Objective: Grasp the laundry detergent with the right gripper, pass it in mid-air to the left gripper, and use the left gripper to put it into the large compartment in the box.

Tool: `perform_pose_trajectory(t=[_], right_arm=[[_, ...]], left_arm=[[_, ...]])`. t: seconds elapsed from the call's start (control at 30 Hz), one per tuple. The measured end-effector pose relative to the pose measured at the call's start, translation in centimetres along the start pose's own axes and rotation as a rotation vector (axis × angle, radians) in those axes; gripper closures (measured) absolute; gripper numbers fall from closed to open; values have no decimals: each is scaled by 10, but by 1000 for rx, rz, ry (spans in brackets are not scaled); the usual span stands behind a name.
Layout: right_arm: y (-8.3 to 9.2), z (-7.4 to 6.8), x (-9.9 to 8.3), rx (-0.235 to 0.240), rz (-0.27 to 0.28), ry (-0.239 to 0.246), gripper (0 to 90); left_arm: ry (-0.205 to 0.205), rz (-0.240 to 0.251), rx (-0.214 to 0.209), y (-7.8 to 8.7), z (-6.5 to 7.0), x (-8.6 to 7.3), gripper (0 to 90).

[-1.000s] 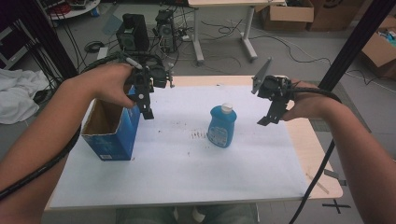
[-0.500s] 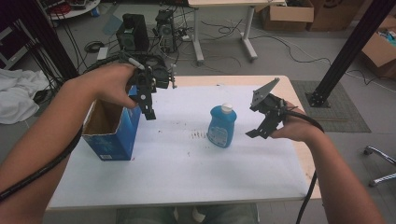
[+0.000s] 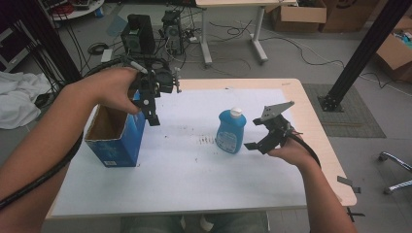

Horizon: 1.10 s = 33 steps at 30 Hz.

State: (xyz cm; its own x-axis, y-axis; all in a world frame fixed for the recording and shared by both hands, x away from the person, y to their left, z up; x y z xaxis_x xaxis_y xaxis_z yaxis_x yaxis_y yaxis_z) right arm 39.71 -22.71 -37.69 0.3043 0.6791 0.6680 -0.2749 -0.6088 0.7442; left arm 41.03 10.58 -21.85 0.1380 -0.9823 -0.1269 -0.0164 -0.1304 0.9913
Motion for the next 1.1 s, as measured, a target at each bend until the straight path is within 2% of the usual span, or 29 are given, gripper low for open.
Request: perform_pose_trajectory(t=[0.03, 0.07, 0.1, 0.2, 0.23, 0.4, 0.43, 0.47, 0.7, 1.1], right_arm=[[-7, -2, -3, -8, 32, -6, 0], [-7, -2, -3, -8, 32, -6, 0], [-14, -2, -5, -19, 60, -18, 0], [-19, -3, -6, -33, 82, -31, 0], [-25, -4, -8, -49, 107, -37, 0], [-37, -5, -12, -49, 146, -64, 0], [-42, -7, -13, -72, 163, -64, 0], [-42, -7, -13, -72, 163, -64, 0], [-57, -10, -13, -124, 259, -83, 0], [-73, -12, -11, -139, 302, -98, 0]], left_arm=[[0, -2, 1, 1, 0, 0, 1], [-2, 0, 2, 1, 0, 0, 1], [0, 2, 5, 1, 0, 1, 1], [-2, -2, 5, 2, 0, 1, 1], [-1, -2, 7, 2, 1, 1, 1], [-1, -2, 21, 4, 1, 1, 1], [-1, -1, 22, 5, 1, 1, 1], [-1, 0, 21, 5, 1, 0, 1], [6, -16, 21, 1, -1, -1, 1], [9, -9, 21, 1, -1, -4, 1]])
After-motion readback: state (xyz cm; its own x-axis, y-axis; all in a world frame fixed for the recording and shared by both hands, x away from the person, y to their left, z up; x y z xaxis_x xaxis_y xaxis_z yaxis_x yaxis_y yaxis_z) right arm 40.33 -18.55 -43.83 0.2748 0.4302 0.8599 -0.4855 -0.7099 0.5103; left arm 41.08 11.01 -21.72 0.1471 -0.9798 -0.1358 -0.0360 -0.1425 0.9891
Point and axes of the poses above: each handheld gripper's, and its own axes: y roughly backward along the jaws, x roughly out of its top, z roughly to its right, the point moved 2 cm from there along -y, roughly forward along the jaws, and after that the axes turned 7 degrees about -z, right-handed, at the moved point
